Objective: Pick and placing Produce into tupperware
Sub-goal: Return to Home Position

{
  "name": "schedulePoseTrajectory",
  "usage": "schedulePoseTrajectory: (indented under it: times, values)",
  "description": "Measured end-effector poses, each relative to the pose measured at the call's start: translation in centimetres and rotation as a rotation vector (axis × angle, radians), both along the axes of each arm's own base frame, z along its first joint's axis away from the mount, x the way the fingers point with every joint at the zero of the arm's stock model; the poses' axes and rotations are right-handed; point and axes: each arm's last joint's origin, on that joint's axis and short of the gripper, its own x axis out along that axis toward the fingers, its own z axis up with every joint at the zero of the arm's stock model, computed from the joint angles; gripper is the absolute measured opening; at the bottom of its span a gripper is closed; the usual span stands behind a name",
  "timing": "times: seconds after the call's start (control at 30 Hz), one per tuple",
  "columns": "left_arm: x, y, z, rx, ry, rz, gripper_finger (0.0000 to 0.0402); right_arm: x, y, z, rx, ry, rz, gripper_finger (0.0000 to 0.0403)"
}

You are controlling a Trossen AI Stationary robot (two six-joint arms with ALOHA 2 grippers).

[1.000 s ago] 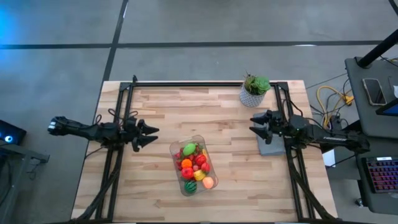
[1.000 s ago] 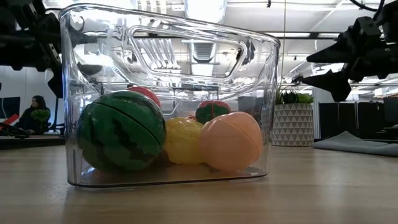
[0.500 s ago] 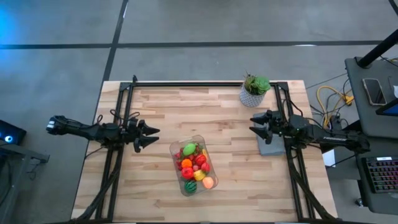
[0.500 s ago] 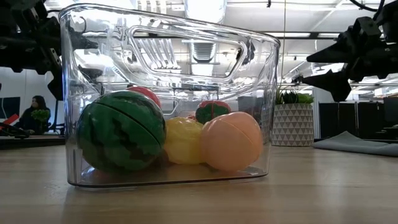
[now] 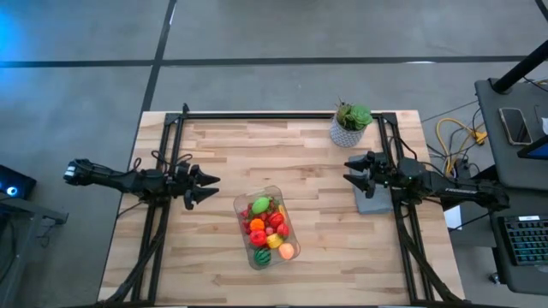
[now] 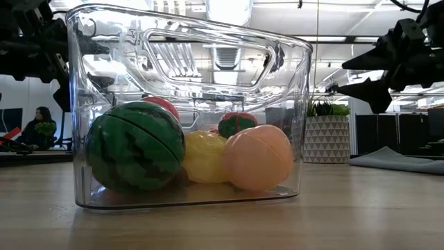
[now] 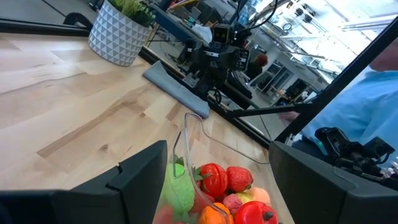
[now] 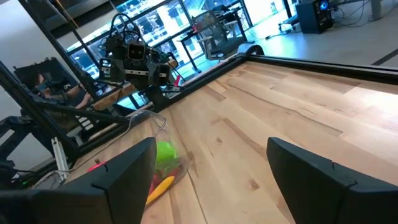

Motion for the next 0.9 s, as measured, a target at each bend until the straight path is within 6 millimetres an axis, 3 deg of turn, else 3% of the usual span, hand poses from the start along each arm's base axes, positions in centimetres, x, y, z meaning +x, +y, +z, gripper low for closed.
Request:
schedulePoseTrajectory:
  times: [0.9]
  values:
    - [-0.01, 0.00, 0.00, 0.000, -0.001, 0.000, 0.0267, 0.00, 0.00, 0.00, 0.000, 0.000, 0.000, 0.0298]
